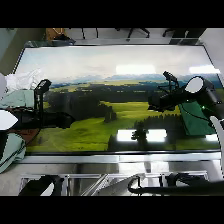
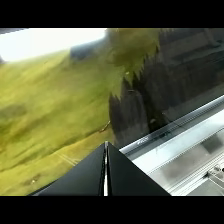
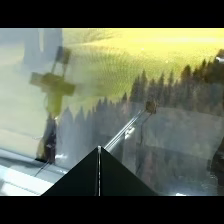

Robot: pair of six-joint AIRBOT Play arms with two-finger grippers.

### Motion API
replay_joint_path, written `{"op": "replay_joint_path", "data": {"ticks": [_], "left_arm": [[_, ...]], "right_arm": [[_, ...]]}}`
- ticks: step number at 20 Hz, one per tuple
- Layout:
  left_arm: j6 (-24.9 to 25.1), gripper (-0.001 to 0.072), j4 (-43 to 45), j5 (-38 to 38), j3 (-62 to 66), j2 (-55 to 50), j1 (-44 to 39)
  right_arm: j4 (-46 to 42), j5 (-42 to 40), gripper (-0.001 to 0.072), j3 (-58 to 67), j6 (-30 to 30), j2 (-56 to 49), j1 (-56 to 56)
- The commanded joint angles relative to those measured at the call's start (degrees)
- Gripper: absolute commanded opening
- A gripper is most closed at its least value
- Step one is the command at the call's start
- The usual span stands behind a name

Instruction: Fold the shirts.

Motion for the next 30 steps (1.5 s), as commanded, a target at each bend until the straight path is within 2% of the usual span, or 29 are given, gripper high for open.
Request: {"op": "replay_joint_path", "data": {"ticks": [1,17,23,25,28,29,30], "left_arm": [[0.0,0.0016,0.02,0.0,-0.02,0.04,-0.02],[0.0,0.0016,0.0,0.28,-0.02,0.04,-0.04],[0.0,0.0016,0.04,7.34,-0.02,0.04,0.02],[0.02,0.0015,3.85,14.21,0.0,0.04,0.22],[0.07,0.0036,19.91,20.57,4.31,-2.62,3.63],[0.09,0.0414,26.08,22.03,7.04,-5.09,6.05],[-0.04,0.0693,30.93,24.9,9.2,-7.89,8.76]], "right_arm": [[0.02,0.0,0.0015,0.0,0.0,-0.02,0.07],[0.02,0.0,0.0016,0.02,0.02,-0.02,0.07],[0.04,-0.28,0.0016,0.02,0.02,-0.35,0.07],[0.28,-1.53,0.0016,0.0,0.02,-0.74,0.07],[2.05,-4.68,0.0016,0.0,0.02,-2.1,0.07],[2.19,-5.86,0.0016,0.0,0.0,-2.51,0.07],[2.16,-6.56,0.0016,0.0,0.0,-2.95,0.07]]}}
